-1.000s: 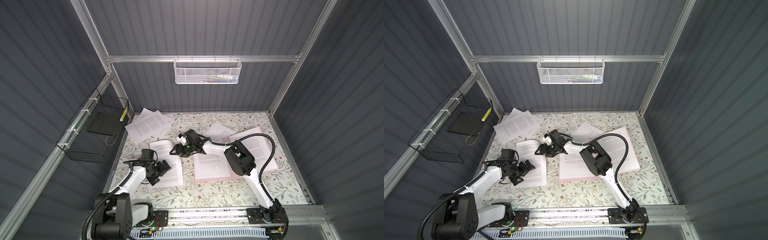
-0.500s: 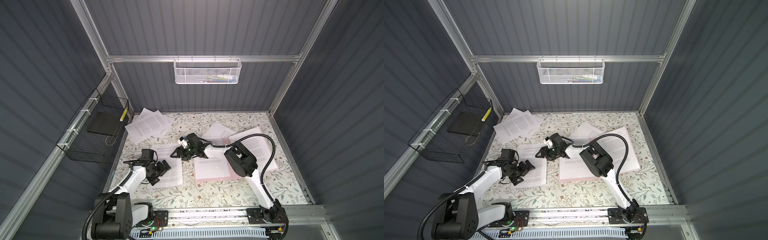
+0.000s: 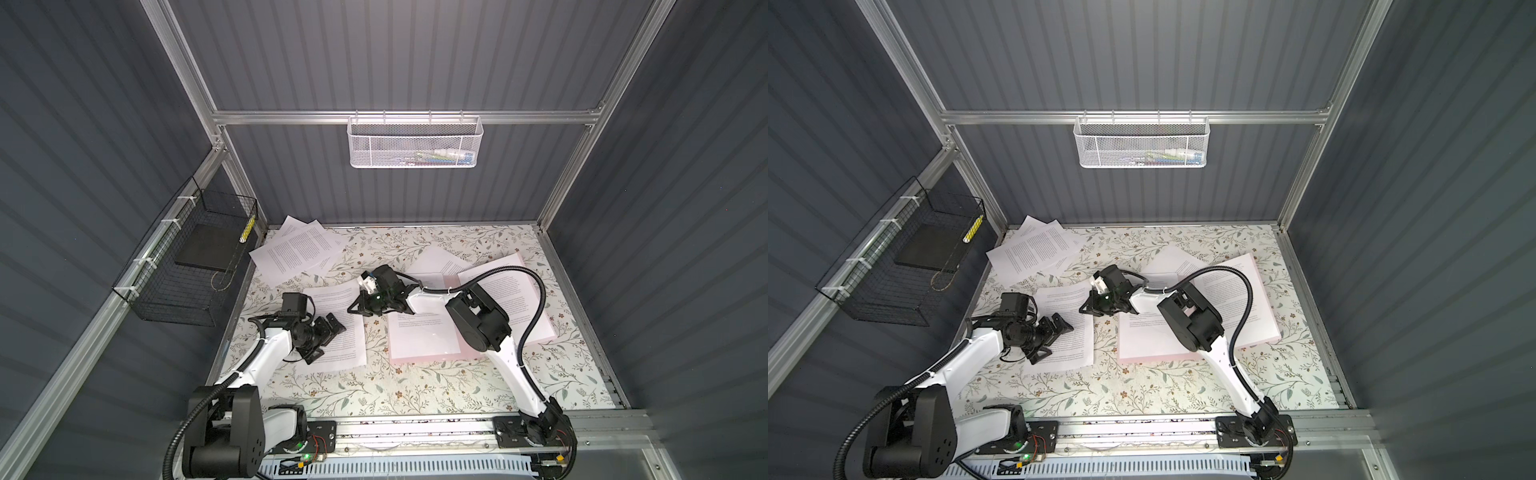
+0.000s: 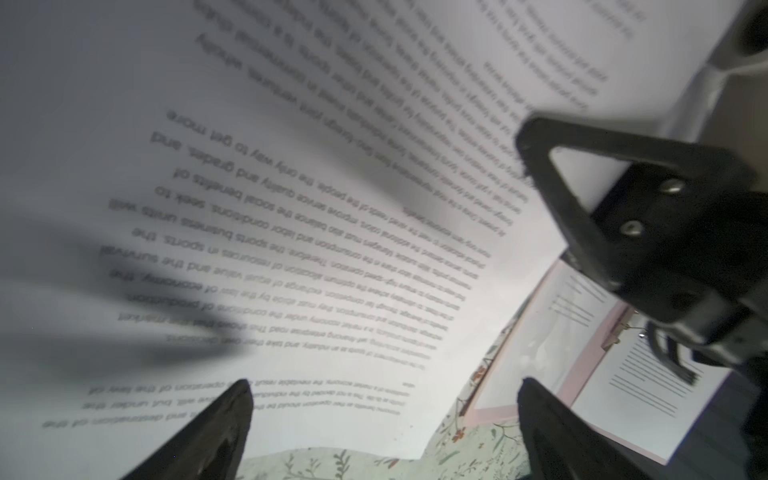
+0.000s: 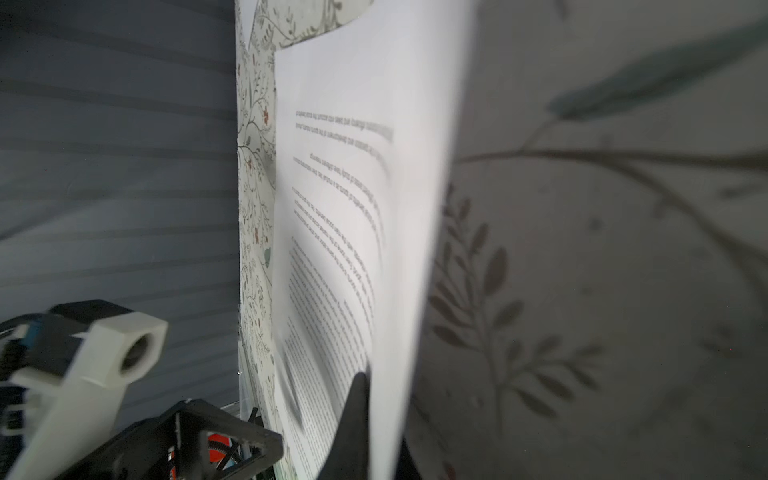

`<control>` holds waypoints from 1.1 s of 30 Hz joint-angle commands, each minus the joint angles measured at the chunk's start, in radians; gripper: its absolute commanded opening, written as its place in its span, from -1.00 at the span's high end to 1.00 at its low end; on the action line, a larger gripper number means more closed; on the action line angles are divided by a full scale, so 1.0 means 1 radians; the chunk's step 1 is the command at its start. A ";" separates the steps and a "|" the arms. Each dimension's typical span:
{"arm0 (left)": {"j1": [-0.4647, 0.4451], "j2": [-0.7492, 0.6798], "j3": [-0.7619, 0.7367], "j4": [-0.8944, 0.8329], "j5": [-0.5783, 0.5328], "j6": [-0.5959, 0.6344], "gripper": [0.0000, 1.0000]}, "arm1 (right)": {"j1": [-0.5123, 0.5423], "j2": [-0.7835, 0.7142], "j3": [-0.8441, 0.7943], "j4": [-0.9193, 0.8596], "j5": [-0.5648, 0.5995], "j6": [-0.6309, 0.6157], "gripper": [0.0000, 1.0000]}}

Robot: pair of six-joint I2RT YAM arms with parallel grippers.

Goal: Put the files into the folder

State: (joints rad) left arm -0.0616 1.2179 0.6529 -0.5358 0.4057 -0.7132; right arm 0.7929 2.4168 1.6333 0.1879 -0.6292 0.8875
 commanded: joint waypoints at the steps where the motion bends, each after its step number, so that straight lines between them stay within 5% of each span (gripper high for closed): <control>1: 0.005 -0.028 0.077 -0.001 0.128 0.006 -0.99 | -0.029 -0.106 -0.085 0.067 0.056 0.005 1.00; 9: -0.013 -0.173 0.032 0.153 0.236 -0.215 -0.99 | -0.105 -0.399 -0.398 0.267 0.280 0.145 1.00; 14: -0.164 -0.244 -0.064 0.360 0.172 -0.438 -0.99 | -0.118 -0.564 -0.552 0.281 0.568 0.252 1.00; 23: -0.390 -0.133 -0.206 0.816 0.031 -0.729 -0.99 | -0.099 -0.728 -0.611 0.020 0.976 0.485 1.00; 33: -0.581 0.072 -0.218 1.164 -0.186 -0.954 -0.99 | -0.055 -0.764 -0.641 -0.062 1.144 0.569 1.00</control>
State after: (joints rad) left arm -0.6235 1.2560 0.4427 0.4648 0.3130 -1.5612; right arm 0.7231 1.6646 1.0138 0.1764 0.4156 1.4197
